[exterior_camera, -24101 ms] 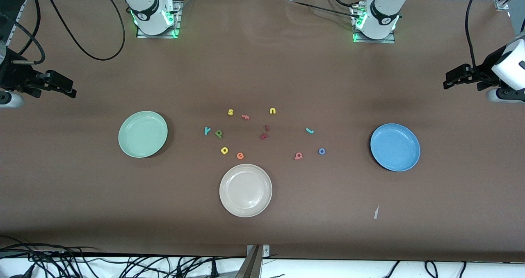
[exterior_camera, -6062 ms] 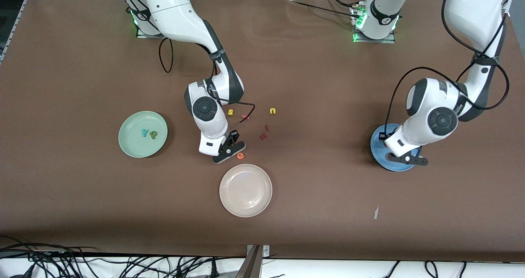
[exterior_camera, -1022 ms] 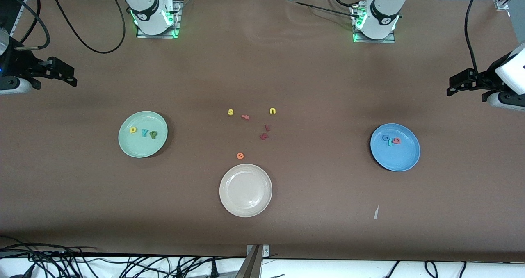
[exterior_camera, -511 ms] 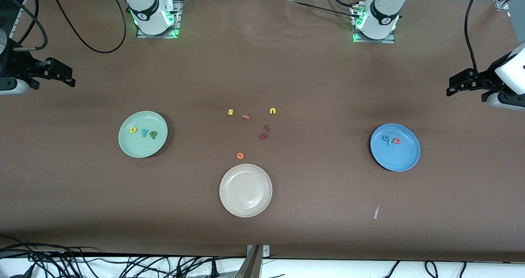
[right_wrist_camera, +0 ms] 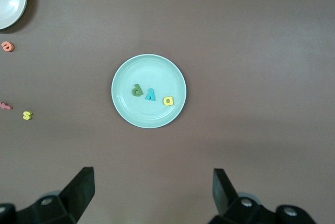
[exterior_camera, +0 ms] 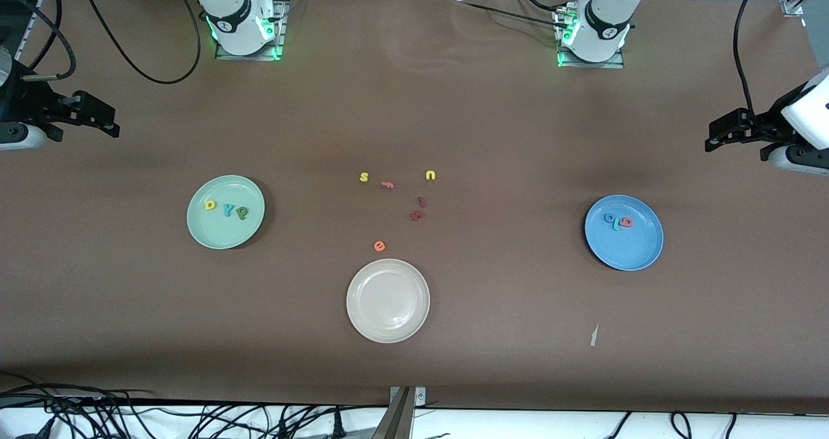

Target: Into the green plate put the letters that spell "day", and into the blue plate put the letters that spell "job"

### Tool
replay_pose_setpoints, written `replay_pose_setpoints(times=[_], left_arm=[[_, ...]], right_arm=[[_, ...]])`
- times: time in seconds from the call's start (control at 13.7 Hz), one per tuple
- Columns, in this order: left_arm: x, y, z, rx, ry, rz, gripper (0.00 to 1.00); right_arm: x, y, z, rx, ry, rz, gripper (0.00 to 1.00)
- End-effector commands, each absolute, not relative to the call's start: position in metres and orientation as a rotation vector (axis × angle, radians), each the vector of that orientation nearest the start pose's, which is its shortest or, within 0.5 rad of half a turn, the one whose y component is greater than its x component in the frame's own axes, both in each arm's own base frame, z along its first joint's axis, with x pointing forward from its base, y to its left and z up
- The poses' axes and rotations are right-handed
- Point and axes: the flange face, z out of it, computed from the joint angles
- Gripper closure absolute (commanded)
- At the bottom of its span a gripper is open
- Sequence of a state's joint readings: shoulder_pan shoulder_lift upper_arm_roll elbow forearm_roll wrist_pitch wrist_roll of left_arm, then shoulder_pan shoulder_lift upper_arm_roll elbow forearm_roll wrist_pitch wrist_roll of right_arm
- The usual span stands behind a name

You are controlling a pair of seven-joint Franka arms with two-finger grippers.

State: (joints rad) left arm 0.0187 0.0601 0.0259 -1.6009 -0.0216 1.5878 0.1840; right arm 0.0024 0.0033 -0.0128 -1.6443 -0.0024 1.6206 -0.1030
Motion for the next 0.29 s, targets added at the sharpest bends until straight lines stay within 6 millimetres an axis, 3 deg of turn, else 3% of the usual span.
replay_pose_setpoints(times=[0.0, 0.22], left_arm=[[0.5713, 0.0215, 0.579, -3.185, 0.253, 0.097, 0.0], [0.5713, 0.0217, 0.579, -3.184, 0.253, 0.098, 0.0]], right_arm=[[0.5571, -0.005, 0.5964, -3.127, -0.151, 0.042, 0.0], [0.5562, -0.0052, 0.5957, -3.128, -0.151, 0.054, 0.0]])
